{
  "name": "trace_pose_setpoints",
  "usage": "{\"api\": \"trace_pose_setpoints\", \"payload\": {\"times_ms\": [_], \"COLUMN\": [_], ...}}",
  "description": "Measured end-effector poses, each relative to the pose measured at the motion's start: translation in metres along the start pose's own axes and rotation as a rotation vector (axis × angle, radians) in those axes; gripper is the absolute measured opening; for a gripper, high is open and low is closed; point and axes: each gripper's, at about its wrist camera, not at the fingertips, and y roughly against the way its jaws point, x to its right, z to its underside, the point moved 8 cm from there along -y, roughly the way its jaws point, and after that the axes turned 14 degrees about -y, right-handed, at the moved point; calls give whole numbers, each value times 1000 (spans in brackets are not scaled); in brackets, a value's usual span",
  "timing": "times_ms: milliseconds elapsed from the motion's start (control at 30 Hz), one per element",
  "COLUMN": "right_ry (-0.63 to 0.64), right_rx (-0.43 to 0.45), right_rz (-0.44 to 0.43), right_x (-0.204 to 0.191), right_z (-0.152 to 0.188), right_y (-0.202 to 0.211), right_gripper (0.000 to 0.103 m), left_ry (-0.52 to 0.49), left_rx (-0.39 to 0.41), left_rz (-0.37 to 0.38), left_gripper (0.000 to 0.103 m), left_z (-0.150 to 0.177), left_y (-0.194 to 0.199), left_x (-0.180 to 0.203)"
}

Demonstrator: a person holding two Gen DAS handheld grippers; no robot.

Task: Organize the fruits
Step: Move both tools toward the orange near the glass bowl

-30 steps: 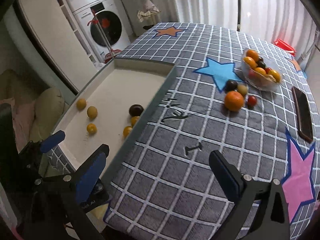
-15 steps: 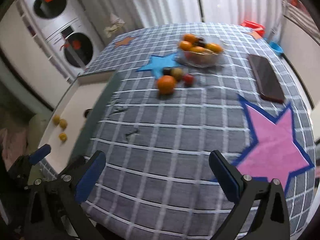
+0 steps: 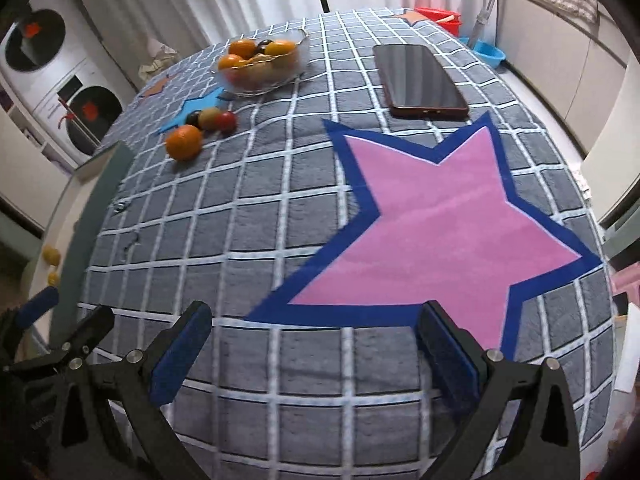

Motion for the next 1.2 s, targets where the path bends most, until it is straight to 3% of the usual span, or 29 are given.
{"api": "trace_pose_setpoints", "payload": {"times_ms": [467,767,933,967,1000,1067,1200], "right_ry": [179,211,224,216,209,188,168], "right_rx": [97,134,91,89,89,92,106], "right_rz": [107,79,83,80,73,46,12], "right_x": [-4,-4,-5,-5,-4,-3,-4], "right_z": [2,3,0,-1,-1,-4,-15], "right_y": [-13,-12,-14,-14,-13,-11,-4], "right_gripper": [103,103,103,103,103,103,103], "left_ry": [37,22,46,48,48,39,55], "left_rx": [2,30,34,36,35,0,-25], "left_rz": [9,26,31,34,34,54,72], "left_gripper": [96,96,96,95,82,71,70], "left_z": [-59,-111,-127,-129,-131,-131,-126], "left_y": [-29,-64,-80,-83,-86,-95,-107], "left_x": [-11,-1,-2,-2,-2,-1,-1]}}
